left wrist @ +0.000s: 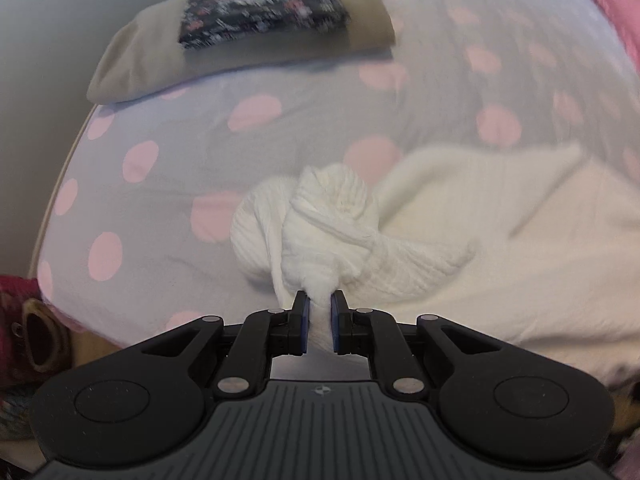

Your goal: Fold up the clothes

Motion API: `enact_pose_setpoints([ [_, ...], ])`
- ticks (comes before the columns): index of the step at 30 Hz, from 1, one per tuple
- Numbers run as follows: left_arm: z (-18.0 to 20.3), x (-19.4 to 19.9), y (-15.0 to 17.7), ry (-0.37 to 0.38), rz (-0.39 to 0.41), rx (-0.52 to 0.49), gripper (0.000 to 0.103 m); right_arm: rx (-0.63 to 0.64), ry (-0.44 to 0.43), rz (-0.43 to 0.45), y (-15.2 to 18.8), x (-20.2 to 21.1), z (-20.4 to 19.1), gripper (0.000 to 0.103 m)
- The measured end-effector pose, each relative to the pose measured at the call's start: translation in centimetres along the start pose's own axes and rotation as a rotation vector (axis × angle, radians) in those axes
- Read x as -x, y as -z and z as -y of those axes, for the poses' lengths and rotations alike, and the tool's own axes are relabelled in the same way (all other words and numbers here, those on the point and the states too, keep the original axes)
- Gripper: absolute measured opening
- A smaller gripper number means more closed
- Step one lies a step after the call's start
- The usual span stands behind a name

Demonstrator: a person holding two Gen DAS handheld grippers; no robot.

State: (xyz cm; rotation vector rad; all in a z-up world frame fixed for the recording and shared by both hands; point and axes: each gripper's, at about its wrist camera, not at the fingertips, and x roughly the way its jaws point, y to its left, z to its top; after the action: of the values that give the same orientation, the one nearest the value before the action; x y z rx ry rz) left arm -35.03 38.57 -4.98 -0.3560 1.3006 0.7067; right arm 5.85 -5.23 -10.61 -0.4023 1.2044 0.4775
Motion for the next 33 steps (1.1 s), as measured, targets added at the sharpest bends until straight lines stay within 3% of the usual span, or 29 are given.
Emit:
enact_pose_setpoints([
  [4,2.0,-1.3,0.5,-0.042,-0.099,-0.136,0.009,-0.013,0.109,-0.066,1.4,1.9,3.9,0.001],
  [9,2.8,-2.5,0.2,-0.039,-0.178,-0.184,0.012,-0.071,0.114,-0.183,3.3,1.7,7.7,0.002],
  [13,3.4,-1.7,-1.4,0.015,-0.075,-0.214,0.015,-0.115,0.050,-0.115,3.8,3.3,8.8,0.007],
  [16,4.0,-1.1,-2.6,0.058,0.013,-0.240,0.016,-0.055,-0.010,-0.018,3.0,4.9,7.8,0.007],
  [18,4.4,-0.7,-3.5,0.087,0.071,-0.258,0.016,0.001,-0.047,0.038,2.2,5.6,6.7,0.015],
  [20,4.8,-0.3,-4.3,0.116,0.130,-0.275,0.018,0.066,-0.119,0.088,1.2,5.6,5.0,0.040],
  [23,5.3,0.4,-5.6,0.159,0.218,-0.301,0.027,0.169,-0.149,0.116,-0.2,4.4,2.8,0.042],
  [25,5.7,0.8,-6.5,0.187,0.276,-0.318,0.046,0.217,-0.157,0.134,-1.1,3.4,1.6,0.042],
  [33,8.1,-7.1,-9.0,0.161,0.185,-0.431,0.048,0.212,-0.183,0.117,-4.0,-2.8,-0.3,0.042],
])
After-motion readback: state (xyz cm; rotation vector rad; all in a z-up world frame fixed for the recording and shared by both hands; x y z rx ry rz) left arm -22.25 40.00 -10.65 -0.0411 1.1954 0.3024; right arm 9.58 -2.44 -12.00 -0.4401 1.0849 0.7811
